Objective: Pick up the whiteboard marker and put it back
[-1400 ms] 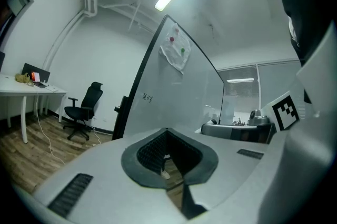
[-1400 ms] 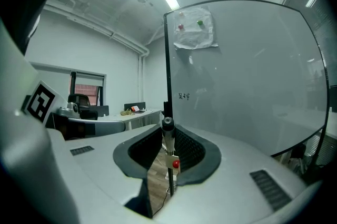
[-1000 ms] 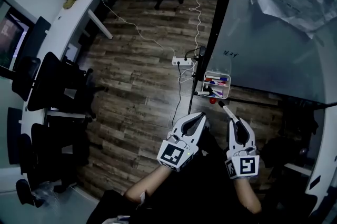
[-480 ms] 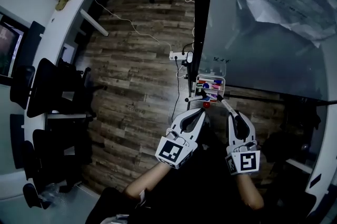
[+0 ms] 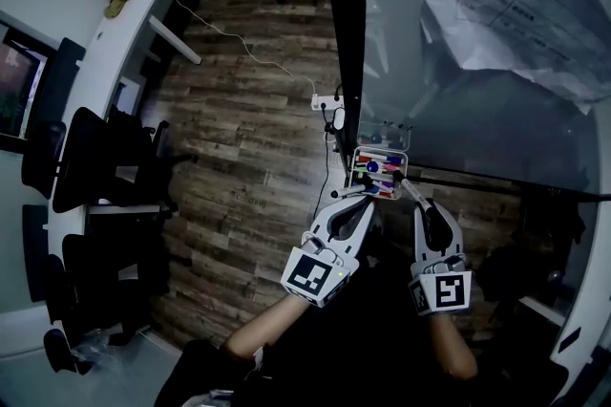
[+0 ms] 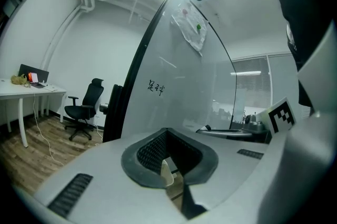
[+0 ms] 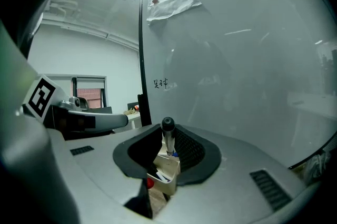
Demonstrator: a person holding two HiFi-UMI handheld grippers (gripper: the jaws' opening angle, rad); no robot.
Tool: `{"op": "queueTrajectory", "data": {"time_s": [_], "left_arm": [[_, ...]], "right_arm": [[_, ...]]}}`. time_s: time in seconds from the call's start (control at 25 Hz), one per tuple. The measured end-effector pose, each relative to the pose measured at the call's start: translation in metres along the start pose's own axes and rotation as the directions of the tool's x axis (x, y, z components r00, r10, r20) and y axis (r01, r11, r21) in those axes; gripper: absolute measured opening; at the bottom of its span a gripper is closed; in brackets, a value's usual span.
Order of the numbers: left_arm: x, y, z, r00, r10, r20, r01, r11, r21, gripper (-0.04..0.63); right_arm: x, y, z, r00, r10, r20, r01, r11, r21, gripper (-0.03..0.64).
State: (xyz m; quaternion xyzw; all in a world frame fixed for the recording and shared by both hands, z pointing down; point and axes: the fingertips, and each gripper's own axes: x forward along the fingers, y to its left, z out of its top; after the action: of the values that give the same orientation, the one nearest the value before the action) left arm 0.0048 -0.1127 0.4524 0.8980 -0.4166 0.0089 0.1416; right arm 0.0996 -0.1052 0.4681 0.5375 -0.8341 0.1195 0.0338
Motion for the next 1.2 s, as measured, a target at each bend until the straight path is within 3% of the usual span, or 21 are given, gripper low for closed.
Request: {"op": "queueTrajectory", "data": {"time_s": [0.12, 0.64, 1.2], "left_arm": [[0.007, 0.002, 0.002, 1.0, 0.011, 0.003, -0.011, 1.0, -0.011, 0.008], [0.023, 0.01, -0.007, 0.999, 0.036, 0.002, -0.036, 0.999, -0.014, 0.008], [0.031, 0.011, -0.013, 0.999, 0.037, -0.016, -0.037, 0.999, -0.024, 0.008]], "right_arm": [[0.006, -0.011, -0.012, 0.999, -0.017, -0.05, 0.017, 1.0, -0.001, 0.083], [0.037, -0.016, -0.023, 0.998, 0.038, -0.049, -0.036, 0.999, 0.041, 0.083], [0.051, -0.016, -0.052, 0.989, 0.074, -0.131, -0.072, 0.997, 0.015, 0.083]]}}
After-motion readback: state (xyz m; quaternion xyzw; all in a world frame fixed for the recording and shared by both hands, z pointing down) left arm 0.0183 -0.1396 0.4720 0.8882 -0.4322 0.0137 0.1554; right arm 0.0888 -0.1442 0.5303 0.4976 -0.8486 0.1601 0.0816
